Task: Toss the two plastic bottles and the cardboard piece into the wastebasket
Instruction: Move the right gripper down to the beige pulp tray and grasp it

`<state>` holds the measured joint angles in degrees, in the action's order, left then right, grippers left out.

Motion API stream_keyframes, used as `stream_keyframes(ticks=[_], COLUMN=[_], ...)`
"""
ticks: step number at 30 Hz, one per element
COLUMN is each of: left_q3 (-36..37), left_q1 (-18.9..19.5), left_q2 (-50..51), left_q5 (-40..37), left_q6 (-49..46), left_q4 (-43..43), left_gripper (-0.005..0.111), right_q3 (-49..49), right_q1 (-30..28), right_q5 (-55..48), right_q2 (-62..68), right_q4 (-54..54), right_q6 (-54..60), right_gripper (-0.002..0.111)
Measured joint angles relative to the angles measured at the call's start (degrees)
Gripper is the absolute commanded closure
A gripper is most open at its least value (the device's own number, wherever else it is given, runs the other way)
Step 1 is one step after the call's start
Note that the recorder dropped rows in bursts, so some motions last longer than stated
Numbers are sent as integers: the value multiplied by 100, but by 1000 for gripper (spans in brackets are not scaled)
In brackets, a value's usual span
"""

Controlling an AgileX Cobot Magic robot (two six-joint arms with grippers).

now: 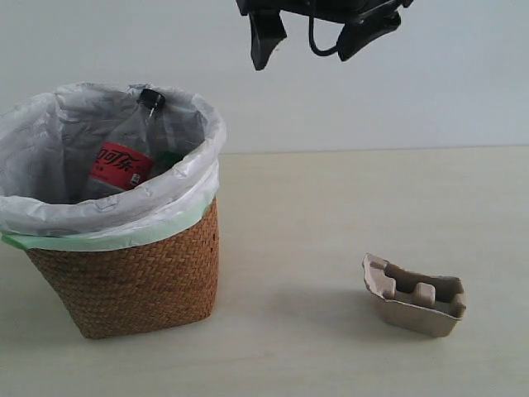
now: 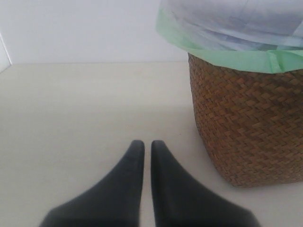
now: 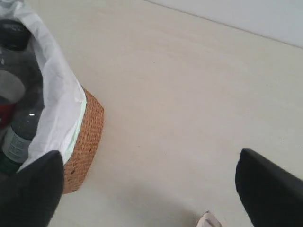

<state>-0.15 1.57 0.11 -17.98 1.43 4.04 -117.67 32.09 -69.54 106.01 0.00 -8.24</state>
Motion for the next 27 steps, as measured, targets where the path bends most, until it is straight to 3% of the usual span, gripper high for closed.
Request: stream_keyframes(ticks=[11,27], left_q3=[0,0], left_q1=[0,0], left_q2=[0,0], left_q5=[0,0], left_q6=[0,0], left_q4=[0,0], left_gripper=[102,102], right_q3=[1251,2879], right_q1=[0,0], right_q5=[-39,-38], right_q2=[-13,-13], right_q4=[-804,-1248], right_q6=[129,1828], right_gripper=[21,21])
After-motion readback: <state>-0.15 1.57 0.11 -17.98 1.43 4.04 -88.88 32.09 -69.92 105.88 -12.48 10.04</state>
